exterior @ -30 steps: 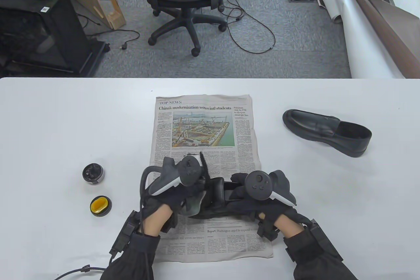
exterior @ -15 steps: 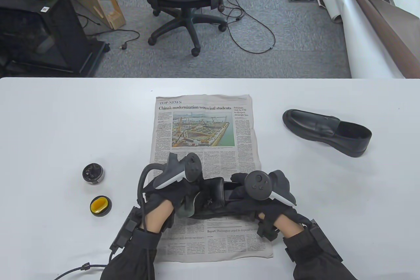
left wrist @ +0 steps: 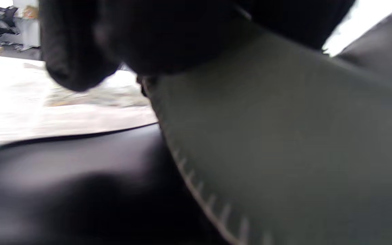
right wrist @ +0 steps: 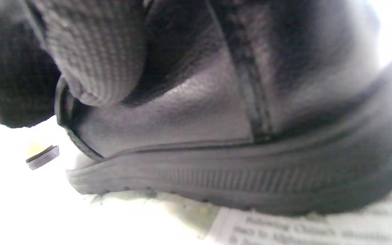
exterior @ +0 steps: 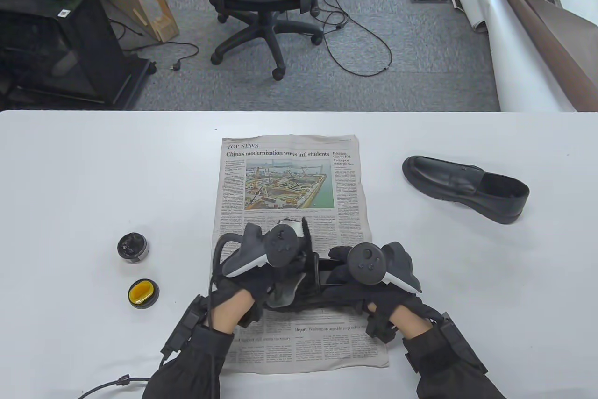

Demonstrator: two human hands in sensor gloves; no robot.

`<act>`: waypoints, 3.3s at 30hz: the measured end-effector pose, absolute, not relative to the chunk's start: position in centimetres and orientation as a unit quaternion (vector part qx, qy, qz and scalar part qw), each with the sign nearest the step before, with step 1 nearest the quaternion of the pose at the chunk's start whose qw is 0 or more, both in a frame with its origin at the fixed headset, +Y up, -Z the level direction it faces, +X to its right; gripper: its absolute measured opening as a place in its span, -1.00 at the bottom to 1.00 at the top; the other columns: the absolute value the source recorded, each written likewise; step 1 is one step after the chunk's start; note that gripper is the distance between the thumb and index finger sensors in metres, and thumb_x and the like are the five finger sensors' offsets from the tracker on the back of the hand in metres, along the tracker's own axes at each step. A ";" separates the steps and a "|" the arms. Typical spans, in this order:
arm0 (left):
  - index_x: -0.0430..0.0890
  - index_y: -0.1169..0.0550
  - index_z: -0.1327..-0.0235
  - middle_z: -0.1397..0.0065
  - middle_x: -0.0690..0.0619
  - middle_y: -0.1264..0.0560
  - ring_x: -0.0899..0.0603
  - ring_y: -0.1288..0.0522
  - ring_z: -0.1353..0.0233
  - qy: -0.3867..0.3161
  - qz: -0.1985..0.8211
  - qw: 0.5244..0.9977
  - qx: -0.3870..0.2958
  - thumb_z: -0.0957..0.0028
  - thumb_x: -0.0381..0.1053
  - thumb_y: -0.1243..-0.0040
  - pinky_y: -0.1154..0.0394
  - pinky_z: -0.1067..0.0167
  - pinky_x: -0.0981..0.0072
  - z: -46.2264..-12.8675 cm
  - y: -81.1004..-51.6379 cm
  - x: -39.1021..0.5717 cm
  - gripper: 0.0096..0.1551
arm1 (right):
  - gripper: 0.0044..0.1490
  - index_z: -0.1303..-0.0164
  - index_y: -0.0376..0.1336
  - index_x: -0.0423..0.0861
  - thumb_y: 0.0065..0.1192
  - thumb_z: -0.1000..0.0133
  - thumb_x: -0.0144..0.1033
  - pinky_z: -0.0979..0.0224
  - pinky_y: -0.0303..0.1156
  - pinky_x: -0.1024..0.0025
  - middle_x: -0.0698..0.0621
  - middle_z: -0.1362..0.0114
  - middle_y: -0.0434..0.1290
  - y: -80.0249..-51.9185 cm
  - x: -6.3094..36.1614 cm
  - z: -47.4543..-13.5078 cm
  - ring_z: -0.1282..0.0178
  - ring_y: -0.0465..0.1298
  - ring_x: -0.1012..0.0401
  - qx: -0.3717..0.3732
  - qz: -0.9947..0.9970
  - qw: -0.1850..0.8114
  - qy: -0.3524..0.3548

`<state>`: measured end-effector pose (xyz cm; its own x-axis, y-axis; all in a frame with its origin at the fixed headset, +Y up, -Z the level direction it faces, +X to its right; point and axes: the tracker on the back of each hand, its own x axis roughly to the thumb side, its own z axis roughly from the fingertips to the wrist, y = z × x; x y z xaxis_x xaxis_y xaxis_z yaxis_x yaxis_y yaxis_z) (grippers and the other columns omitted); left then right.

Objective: Dip and apply built-in sponge shoe polish on shoes

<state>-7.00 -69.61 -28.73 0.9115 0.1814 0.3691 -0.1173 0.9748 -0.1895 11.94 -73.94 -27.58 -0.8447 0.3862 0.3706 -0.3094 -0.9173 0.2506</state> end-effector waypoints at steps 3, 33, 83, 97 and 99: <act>0.17 -0.47 -0.32 0.21 0.16 -0.73 0.16 -0.65 0.55 -0.191 0.024 0.975 -0.113 0.06 0.24 -0.28 -0.71 0.09 0.15 -29.3 -70.0 -5.9 -0.37 | -0.46 0.19 0.58 0.15 0.47 0.25 0.22 -0.50 0.35 -0.15 0.09 -0.53 0.25 -74.0 11.9 -27.6 -0.45 0.37 -0.04 0.213 0.956 0.181 0.089; 0.09 -0.53 -0.29 0.21 0.12 -0.74 0.15 -0.67 0.54 -0.086 0.014 0.982 -0.165 0.05 0.21 -0.36 -0.71 0.09 0.14 -30.2 -70.2 -13.0 -0.39 | -0.46 0.19 0.58 0.14 0.46 0.25 0.22 -0.49 0.36 -0.14 0.09 -0.52 0.25 -74.0 11.8 -27.5 -0.44 0.38 -0.03 0.207 0.959 0.173 0.087; 0.12 -0.56 -0.24 0.25 0.12 -0.78 0.13 -0.70 0.56 -0.085 0.050 0.993 -0.064 0.11 0.20 -0.44 -0.72 0.10 0.13 -25.3 -71.3 -9.5 -0.39 | -0.45 0.20 0.58 0.15 0.45 0.26 0.23 -0.49 0.36 -0.14 0.10 -0.51 0.26 -74.0 11.8 -27.4 -0.44 0.38 -0.03 0.205 0.961 0.166 0.082; 0.11 -0.57 -0.25 0.24 0.13 -0.77 0.12 -0.70 0.55 -0.008 -0.005 0.988 -0.157 0.10 0.19 -0.47 -0.72 0.09 0.12 -27.2 -70.9 -15.7 -0.38 | -0.46 0.20 0.58 0.14 0.45 0.25 0.23 -0.49 0.36 -0.14 0.10 -0.51 0.26 -74.0 11.8 -27.4 -0.43 0.38 -0.03 0.204 0.961 0.165 0.083; 0.10 -0.59 -0.23 0.25 0.13 -0.77 0.12 -0.70 0.56 0.010 -0.027 0.990 -0.141 0.10 0.19 -0.47 -0.72 0.09 0.13 -27.1 -70.5 -16.0 -0.39 | -0.45 0.20 0.59 0.14 0.45 0.25 0.23 -0.49 0.36 -0.14 0.10 -0.51 0.26 -74.0 11.8 -27.4 -0.43 0.38 -0.03 0.205 0.961 0.165 0.082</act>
